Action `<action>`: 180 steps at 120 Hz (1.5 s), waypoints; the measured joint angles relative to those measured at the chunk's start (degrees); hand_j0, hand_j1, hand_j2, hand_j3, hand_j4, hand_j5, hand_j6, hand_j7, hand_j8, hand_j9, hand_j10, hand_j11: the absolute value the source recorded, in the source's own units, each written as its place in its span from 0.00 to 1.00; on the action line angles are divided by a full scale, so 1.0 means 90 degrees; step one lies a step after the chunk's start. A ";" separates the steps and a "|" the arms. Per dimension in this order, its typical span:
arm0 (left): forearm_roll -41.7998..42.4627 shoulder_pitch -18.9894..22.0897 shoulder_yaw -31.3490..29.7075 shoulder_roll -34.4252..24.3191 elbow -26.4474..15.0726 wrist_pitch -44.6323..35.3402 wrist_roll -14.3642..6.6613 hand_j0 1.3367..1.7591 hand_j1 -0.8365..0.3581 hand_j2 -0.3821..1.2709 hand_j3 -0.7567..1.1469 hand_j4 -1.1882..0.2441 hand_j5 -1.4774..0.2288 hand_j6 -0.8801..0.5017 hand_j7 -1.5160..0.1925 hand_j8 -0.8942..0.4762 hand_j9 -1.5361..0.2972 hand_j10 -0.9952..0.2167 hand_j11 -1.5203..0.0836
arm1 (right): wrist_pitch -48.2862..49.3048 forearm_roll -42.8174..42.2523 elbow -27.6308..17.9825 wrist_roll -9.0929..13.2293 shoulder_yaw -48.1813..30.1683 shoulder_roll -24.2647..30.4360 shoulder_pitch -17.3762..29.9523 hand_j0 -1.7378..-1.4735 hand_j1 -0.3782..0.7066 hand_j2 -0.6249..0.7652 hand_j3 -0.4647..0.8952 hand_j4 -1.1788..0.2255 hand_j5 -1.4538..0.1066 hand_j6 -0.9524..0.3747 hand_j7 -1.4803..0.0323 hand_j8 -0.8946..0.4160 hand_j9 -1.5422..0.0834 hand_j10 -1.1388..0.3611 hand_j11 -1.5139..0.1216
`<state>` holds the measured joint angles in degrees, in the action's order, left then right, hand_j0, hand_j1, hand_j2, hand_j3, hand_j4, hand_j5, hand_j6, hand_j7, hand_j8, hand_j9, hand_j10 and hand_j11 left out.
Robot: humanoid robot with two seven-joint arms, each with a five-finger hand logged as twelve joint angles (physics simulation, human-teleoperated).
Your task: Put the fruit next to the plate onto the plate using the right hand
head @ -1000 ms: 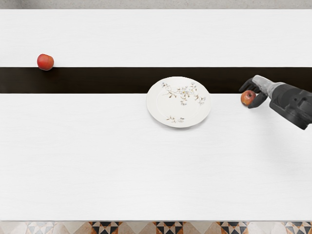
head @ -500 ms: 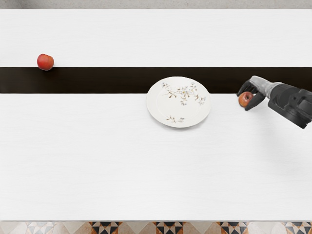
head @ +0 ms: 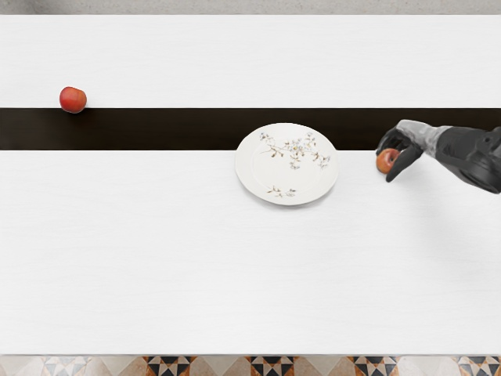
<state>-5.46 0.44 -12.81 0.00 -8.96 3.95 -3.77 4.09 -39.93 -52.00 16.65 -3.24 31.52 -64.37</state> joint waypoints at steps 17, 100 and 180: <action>0.0000 0.0000 0.0000 0.0000 0.0000 0.0000 0.0000 0.76 0.75 0.26 0.40 0.66 0.68 0.46 0.70 0.47 0.66 0.62 0.75 | 0.0752 0.0350 -0.0006 -0.0007 -0.0404 0.0184 -0.0045 0.33 0.57 0.68 0.34 0.27 0.22 0.38 0.24 0.30 0.26 0.28 0.26; 0.0001 0.0000 -0.0001 0.0000 0.0000 0.0000 -0.0001 0.76 0.75 0.26 0.40 0.66 0.68 0.46 0.70 0.47 0.66 0.62 0.75 | 0.2202 0.1008 0.0019 -0.0004 -0.1583 -0.0413 -0.0180 0.31 0.64 0.81 0.34 0.29 0.19 0.41 0.23 0.33 0.24 0.19 0.22; 0.0000 0.0000 -0.0001 0.0000 0.0000 0.0000 0.0000 0.76 0.75 0.26 0.40 0.66 0.68 0.46 0.70 0.47 0.66 0.62 0.75 | 0.0590 -0.0366 0.0344 -0.0239 -0.1065 -0.1905 -0.0230 0.31 0.66 0.86 0.34 0.27 0.19 0.39 0.23 0.32 0.24 0.18 0.22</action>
<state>-5.46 0.44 -12.82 0.00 -8.96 3.95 -3.78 9.40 -43.22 -48.90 14.49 -12.83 14.37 -66.44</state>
